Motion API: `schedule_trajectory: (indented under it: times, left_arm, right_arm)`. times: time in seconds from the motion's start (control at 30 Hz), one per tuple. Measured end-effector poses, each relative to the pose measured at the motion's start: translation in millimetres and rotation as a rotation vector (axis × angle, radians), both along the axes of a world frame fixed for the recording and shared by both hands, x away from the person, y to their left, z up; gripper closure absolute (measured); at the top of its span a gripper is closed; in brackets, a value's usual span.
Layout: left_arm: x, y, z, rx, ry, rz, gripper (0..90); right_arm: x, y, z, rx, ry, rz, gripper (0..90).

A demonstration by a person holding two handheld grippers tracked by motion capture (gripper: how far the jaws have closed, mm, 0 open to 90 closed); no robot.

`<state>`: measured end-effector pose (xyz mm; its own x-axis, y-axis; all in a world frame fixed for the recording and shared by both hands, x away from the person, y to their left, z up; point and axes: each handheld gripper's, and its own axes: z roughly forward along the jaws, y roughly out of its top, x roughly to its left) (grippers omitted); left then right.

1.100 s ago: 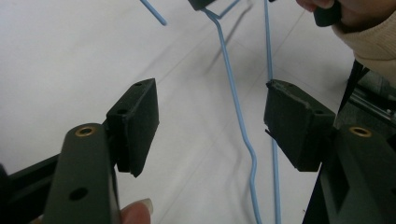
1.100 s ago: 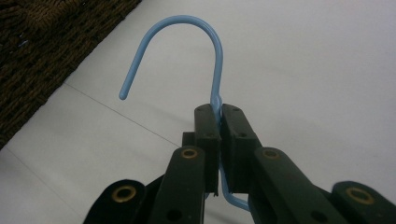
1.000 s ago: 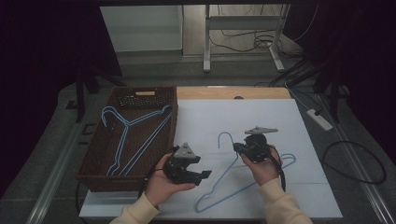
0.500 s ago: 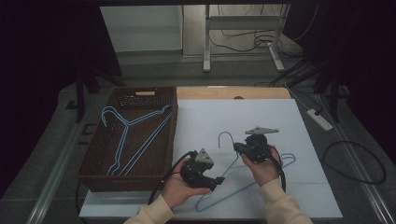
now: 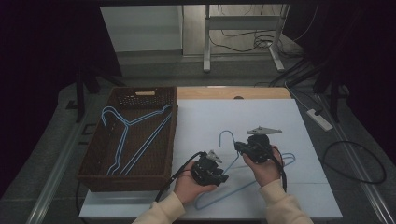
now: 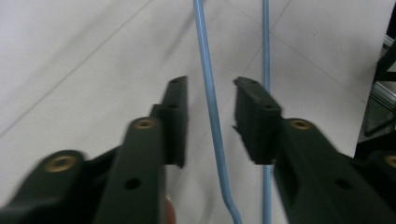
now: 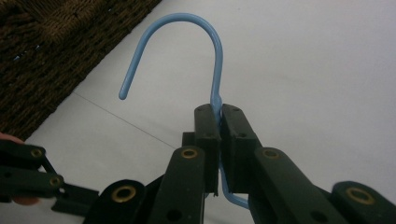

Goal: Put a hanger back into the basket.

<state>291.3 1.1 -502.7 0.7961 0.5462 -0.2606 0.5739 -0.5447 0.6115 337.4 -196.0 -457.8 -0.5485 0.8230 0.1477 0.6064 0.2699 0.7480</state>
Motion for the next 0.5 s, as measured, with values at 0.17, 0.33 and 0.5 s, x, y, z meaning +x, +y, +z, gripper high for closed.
schedule_trajectory:
  times: [0.17, 0.33, 0.5]
  left_arm:
    - [3.3, 0.9, -1.8, -0.009, 0.024, -0.007, 83.7]
    - [3.2, 3.7, 1.2, -0.031, 0.014, 0.019, 86.0]
    - [0.6, 7.7, 7.7, -0.065, -0.008, 0.03, 86.2]
  right_arm:
    - [-3.0, -2.9, 3.4, 0.015, -0.012, 0.0, 86.0]
    - [-7.5, -9.6, 7.9, 0.056, -0.033, -0.004, 85.6]
    - [-17.1, -22.2, 13.2, 0.121, -0.073, 0.037, 73.0]
